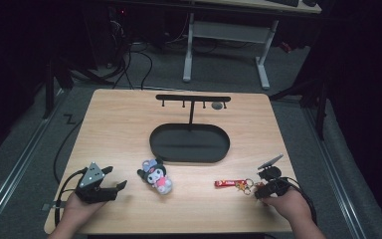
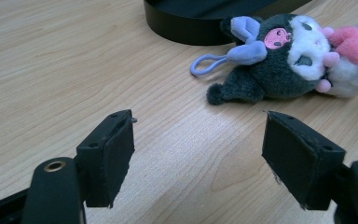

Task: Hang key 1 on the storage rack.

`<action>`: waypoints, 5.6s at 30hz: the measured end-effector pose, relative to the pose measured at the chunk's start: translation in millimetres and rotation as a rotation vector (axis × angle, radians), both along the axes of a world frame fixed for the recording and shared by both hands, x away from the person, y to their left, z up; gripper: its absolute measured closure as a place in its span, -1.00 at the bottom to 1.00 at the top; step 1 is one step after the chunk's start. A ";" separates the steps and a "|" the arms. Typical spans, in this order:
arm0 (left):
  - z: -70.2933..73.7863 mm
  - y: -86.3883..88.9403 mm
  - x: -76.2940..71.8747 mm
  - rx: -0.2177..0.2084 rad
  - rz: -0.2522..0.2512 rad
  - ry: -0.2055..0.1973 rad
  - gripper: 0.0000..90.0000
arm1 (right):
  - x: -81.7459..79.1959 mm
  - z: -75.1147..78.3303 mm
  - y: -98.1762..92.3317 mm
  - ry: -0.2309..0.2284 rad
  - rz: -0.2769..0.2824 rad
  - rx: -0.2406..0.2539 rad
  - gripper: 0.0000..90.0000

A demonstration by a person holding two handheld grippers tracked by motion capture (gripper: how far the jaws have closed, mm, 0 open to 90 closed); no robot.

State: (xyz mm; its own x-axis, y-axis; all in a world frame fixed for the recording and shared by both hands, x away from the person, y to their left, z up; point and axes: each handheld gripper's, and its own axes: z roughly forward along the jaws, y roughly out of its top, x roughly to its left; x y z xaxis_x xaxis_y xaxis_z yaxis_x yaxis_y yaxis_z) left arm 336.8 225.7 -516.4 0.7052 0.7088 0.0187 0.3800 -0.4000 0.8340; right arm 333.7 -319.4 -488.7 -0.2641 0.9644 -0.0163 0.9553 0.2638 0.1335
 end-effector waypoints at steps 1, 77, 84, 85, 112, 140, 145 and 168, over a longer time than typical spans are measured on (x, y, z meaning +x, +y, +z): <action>-0.1 -0.1 -0.1 -0.001 0.000 -0.001 -0.44 | -0.1 0.2 0.0 -0.001 0.000 -0.001 0.15; -1.0 -1.9 -0.7 -0.001 -0.011 0.004 -0.44 | 9.2 167.7 52.2 -0.117 0.148 -0.031 0.28; -0.9 -2.2 -1.0 -0.002 -0.014 0.003 -0.45 | 19.9 175.9 61.1 -0.138 0.159 -0.038 0.28; -0.9 -2.1 -0.9 -0.001 -0.014 0.003 -0.45 | 21.4 176.5 62.7 -0.142 0.159 -0.041 0.28; -0.6 -0.7 -0.8 -0.001 -0.020 0.008 -0.45 | 75.5 189.0 93.4 -0.194 0.196 -0.035 0.28; -0.3 3.8 -0.2 -0.015 -0.004 -0.002 -0.46 | 117.3 177.4 121.8 -0.195 0.236 -0.011 0.28; 0.6 1.6 0.0 -0.013 -0.010 -0.002 -0.46 | 122.7 180.3 119.3 -0.203 0.222 -0.006 0.28; -0.7 -1.4 -1.1 -0.003 -0.020 -0.002 -0.46 | 147.5 190.2 113.5 -0.246 0.154 0.009 0.28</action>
State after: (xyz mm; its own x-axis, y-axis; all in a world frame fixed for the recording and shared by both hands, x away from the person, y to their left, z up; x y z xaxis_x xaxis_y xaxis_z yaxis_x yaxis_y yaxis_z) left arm 335.7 224.3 -517.1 0.7192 0.6946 0.0181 0.3699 -0.4048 0.8363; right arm 481.2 -206.0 -298.6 -0.3966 0.9137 -0.0892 0.8428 0.4008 0.3593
